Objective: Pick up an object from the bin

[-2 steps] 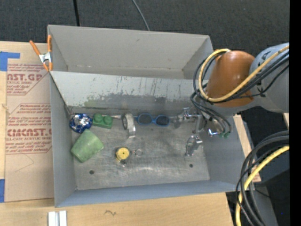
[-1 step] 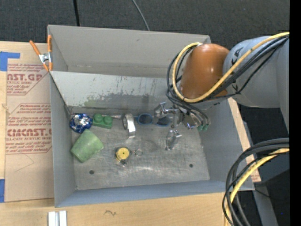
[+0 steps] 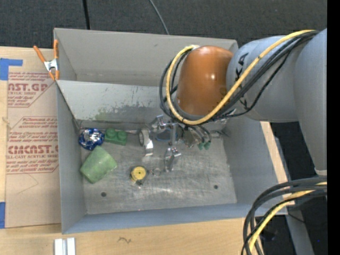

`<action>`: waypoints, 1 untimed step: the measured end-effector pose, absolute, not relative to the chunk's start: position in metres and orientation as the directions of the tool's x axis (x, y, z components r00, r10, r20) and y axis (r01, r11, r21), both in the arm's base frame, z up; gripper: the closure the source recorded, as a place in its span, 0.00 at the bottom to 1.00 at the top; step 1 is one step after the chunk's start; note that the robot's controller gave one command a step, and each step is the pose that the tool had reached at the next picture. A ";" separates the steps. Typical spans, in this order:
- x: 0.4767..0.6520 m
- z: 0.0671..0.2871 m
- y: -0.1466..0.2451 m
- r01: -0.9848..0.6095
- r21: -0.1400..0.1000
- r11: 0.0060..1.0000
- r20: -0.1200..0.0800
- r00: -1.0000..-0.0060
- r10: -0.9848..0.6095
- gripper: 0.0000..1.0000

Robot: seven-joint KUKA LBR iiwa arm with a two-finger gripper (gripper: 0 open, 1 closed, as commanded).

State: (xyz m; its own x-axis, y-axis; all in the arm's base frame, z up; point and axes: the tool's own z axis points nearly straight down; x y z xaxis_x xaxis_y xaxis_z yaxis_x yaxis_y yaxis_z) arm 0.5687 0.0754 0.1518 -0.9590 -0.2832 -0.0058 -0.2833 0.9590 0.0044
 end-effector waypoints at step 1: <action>0.532 0.122 0.103 -0.494 0.003 0.869 0.002 -0.869 -0.494 0.00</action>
Offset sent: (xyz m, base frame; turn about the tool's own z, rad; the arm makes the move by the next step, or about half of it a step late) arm -0.0358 0.0259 -0.0285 -0.2270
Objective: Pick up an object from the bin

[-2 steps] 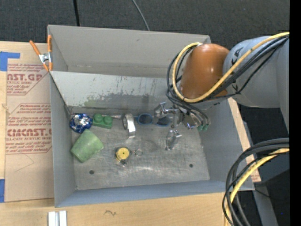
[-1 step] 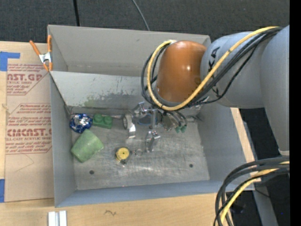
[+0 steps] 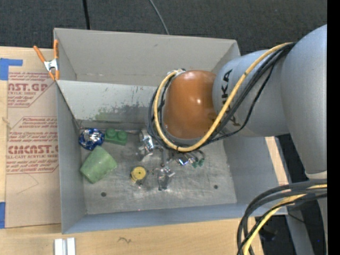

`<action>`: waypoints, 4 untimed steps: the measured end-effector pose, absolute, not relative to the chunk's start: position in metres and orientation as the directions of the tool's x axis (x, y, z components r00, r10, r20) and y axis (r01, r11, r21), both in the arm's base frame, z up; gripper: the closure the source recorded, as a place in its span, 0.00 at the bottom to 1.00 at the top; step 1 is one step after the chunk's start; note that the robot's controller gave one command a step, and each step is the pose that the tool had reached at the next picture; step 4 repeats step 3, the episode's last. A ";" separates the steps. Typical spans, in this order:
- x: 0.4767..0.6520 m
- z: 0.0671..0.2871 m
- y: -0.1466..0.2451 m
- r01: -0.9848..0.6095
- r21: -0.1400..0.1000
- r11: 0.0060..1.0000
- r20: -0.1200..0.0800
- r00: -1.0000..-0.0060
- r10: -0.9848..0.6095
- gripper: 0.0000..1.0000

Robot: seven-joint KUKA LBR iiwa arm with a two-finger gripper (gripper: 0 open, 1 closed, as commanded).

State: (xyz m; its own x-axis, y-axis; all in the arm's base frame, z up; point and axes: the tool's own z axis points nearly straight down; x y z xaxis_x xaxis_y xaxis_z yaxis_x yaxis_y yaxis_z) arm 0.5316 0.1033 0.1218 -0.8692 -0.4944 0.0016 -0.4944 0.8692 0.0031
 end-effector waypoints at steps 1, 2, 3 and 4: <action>0.546 0.072 0.136 -0.647 -0.001 0.763 -0.003 -0.763 -0.647 0.00; 0.546 0.074 0.135 -0.647 -0.001 0.763 -0.002 -0.763 -0.647 1.00; 0.560 0.245 0.115 -0.866 -0.006 0.500 -0.007 -0.500 -0.866 1.00; 0.560 0.245 0.115 -0.866 -0.006 0.500 -0.007 -0.500 -0.866 1.00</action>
Offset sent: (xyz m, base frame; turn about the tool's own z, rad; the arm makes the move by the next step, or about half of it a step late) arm 0.0129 0.0312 -0.0518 -0.1862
